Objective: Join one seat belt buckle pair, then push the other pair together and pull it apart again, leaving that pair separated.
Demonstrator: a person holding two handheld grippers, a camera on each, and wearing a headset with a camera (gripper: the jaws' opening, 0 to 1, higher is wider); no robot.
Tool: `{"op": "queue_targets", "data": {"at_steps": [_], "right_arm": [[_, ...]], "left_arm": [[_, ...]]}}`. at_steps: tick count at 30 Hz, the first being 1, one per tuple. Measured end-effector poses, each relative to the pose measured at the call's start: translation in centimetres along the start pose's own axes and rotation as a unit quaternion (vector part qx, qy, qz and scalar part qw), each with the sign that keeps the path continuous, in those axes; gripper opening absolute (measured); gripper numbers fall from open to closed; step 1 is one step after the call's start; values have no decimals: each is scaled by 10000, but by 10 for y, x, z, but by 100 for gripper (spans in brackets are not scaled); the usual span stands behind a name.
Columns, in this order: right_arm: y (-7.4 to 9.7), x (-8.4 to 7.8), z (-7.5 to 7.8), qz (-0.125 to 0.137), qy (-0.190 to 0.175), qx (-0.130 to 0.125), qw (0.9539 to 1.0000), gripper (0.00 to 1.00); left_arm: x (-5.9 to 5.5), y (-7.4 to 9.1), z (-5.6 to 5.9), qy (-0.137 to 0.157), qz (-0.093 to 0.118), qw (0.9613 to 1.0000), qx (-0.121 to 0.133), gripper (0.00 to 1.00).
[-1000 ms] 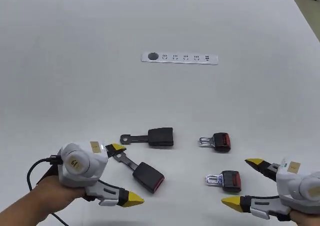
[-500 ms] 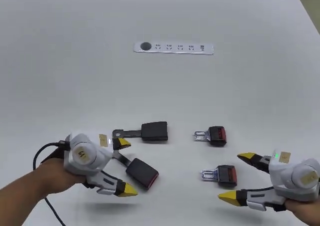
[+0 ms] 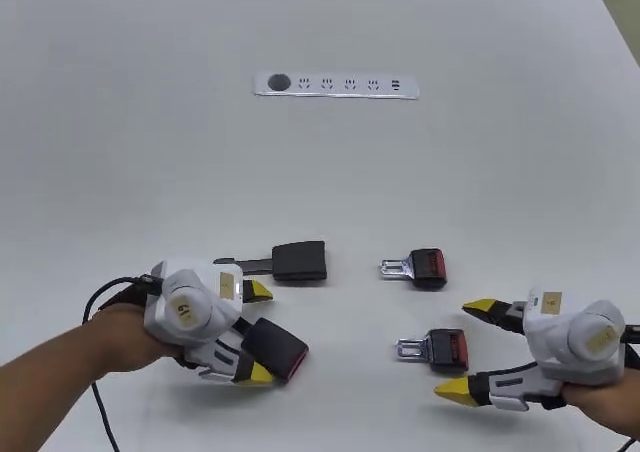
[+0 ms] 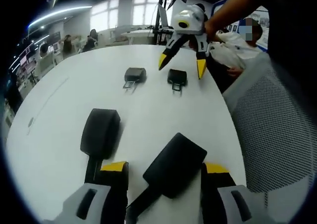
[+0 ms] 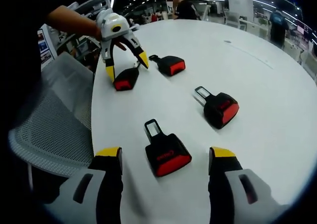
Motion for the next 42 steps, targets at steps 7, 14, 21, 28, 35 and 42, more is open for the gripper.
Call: {"op": "queue_targets", "data": {"at_steps": [7, 14, 21, 28, 35, 42], "right_arm": [[-3, -3, 0, -206, 183, 186, 9994, 65], [-6, -9, 1, -496, 416, 340, 9973, 58], [-10, -14, 5, -603, 647, 330, 9955, 53], [-15, -11, 7, -616, 904, 125, 9939, 35], [-14, -6, 9, -637, 879, 22, 9941, 34], [-14, -8, 9, -624, 875, 20, 9942, 34]], "left_arm": [[-9, -6, 2, -478, -244, 9985, -80, 44], [-13, -4, -3, -334, -122, 9991, 222, 36], [-15, -5, -3, -145, 137, 9988, 443, 35], [-9, -5, -1, -83, 81, 9986, 525, 34], [-9, -7, 0, 4, 55, 9980, 633, 34], [-8, -7, 1, 9, -27, 9979, 646, 34]]}}
Point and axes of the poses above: the centre of the closed fingertips' face, and the gripper's own axes: y roughly backward along the fingers, z roughly to its right, x roughly out of its top, the point moved 8 cm from there along y, roughly backward along the fingers, and after that the axes turned 8 degrees about -x, right-handed, at the moved point
